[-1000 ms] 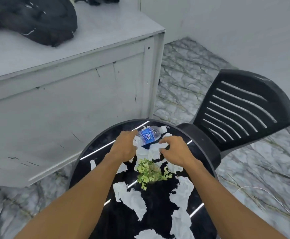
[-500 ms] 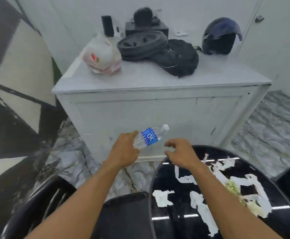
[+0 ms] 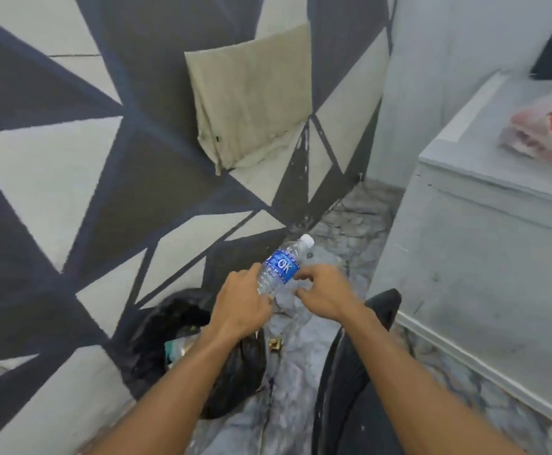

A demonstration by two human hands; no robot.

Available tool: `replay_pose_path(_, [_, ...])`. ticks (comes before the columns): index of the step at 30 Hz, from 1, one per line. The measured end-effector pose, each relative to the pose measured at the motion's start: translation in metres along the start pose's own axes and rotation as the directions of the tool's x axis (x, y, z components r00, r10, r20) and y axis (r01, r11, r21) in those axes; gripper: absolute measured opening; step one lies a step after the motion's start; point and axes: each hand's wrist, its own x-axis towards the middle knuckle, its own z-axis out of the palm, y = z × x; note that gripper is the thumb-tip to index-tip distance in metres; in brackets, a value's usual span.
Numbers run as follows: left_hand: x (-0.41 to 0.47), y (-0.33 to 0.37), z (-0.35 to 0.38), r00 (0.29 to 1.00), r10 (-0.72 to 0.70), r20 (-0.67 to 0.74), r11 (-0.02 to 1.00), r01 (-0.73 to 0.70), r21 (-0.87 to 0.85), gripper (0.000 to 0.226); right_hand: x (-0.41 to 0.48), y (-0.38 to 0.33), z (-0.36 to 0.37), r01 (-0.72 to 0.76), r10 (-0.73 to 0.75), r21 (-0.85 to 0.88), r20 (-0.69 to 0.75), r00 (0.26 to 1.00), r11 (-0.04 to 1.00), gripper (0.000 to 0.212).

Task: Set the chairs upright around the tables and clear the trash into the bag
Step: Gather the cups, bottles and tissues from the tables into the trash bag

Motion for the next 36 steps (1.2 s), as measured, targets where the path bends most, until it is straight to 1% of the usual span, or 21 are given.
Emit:
replay_pose_path(2, [-0.007, -0.056, -0.009, 0.993, -0.12, -0.009, 0.993, 0.121, 0.02, 0.035, 0.016, -0.035, 0.038, 0.059, -0.056, -0.027, 0.1, 0.993, 0.998, 0.032])
replay_pose_path(4, [-0.01, -0.099, -0.018, 0.977, -0.21, -0.034, 0.976, 0.212, 0.052, 0.038, 0.025, -0.061, 0.07, 0.1, -0.093, -0.031, 0.184, 0.979, 0.994, 0.027])
replay_pose_path(7, [-0.003, -0.136, -0.032, 0.941, -0.339, -0.025, 0.939, 0.34, 0.057, 0.051, 0.035, -0.081, 0.103, 0.115, -0.099, -0.047, 0.268, 0.958, 0.992, 0.033])
replay_pose_path(10, [0.005, -0.149, -0.032, 0.934, -0.354, -0.054, 0.929, 0.358, 0.099, 0.07, 0.04, -0.084, 0.115, 0.118, -0.093, -0.068, 0.29, 0.952, 0.991, 0.034])
replay_pose_path(11, [0.006, -0.147, -0.028, 0.938, -0.341, -0.057, 0.934, 0.345, 0.088, 0.072, 0.041, -0.082, 0.115, 0.112, -0.087, -0.076, 0.284, 0.955, 0.991, 0.034])
replay_pose_path(13, [0.006, -0.133, -0.021, 0.953, -0.3, -0.047, 0.951, 0.302, 0.059, 0.071, 0.041, -0.077, 0.11, 0.103, -0.073, -0.105, 0.264, 0.962, 0.989, 0.034])
replay_pose_path(15, [0.009, -0.11, -0.013, 0.969, -0.246, -0.005, 0.969, 0.246, 0.021, 0.069, 0.038, -0.068, 0.098, 0.082, -0.054, -0.115, 0.233, 0.971, 0.99, 0.034])
replay_pose_path(17, [0.016, -0.08, -0.006, 0.988, -0.154, 0.028, 0.987, 0.155, -0.035, 0.06, 0.034, -0.057, 0.08, 0.057, -0.033, -0.122, 0.192, 0.981, 0.991, 0.033])
replay_pose_path(19, [0.024, -0.044, 0.001, 0.997, -0.054, 0.056, 0.996, 0.057, -0.065, 0.059, 0.027, -0.041, 0.057, 0.025, -0.007, -0.132, 0.13, 0.991, 0.991, 0.035])
replay_pose_path(20, [0.029, -0.026, 0.006, 0.997, -0.007, 0.075, 0.997, 0.013, -0.073, 0.061, 0.021, -0.03, 0.044, 0.0, 0.013, -0.13, 0.097, 0.995, 0.991, 0.036])
replay_pose_path(22, [0.035, 0.015, 0.018, 0.99, 0.087, 0.109, 0.995, -0.08, -0.067, 0.057, 0.006, -0.003, 0.015, -0.064, 0.068, -0.113, 0.031, 0.997, 0.992, 0.039])
replay_pose_path(25, [0.034, 0.08, 0.041, 0.96, 0.242, 0.14, 0.97, -0.238, -0.047, 0.055, -0.028, 0.044, -0.03, -0.17, 0.166, -0.042, -0.082, 0.983, 0.984, 0.039])
replay_pose_path(27, [0.027, 0.127, 0.063, 0.928, 0.333, 0.165, 0.943, -0.327, -0.064, 0.048, -0.061, 0.08, -0.06, -0.237, 0.238, 0.025, -0.163, 0.957, 0.971, 0.038])
replay_pose_path(29, [0.017, 0.174, 0.093, 0.884, 0.418, 0.207, 0.908, -0.403, -0.113, 0.041, -0.1, 0.122, -0.085, -0.316, 0.327, 0.086, -0.226, 0.917, 0.945, 0.035])
replay_pose_path(32, [-0.012, 0.25, 0.148, 0.796, 0.523, 0.304, 0.852, -0.494, -0.171, 0.043, -0.169, 0.191, -0.114, -0.438, 0.461, 0.144, -0.294, 0.837, 0.887, 0.037])
replay_pose_path(34, [-0.042, 0.3, 0.186, 0.728, 0.56, 0.396, 0.825, -0.534, -0.186, 0.048, -0.222, 0.236, -0.127, -0.516, 0.547, 0.182, -0.311, 0.777, 0.837, 0.036])
replay_pose_path(35, [-0.058, 0.322, 0.206, 0.679, 0.59, 0.436, 0.801, -0.558, -0.216, 0.045, -0.25, 0.257, -0.13, -0.547, 0.585, 0.209, -0.318, 0.746, 0.811, 0.036])
replay_pose_path(36, [-0.076, 0.343, 0.225, 0.619, 0.618, 0.485, 0.777, -0.574, -0.257, 0.037, -0.277, 0.276, -0.132, -0.574, 0.622, 0.24, -0.332, 0.709, 0.783, 0.034])
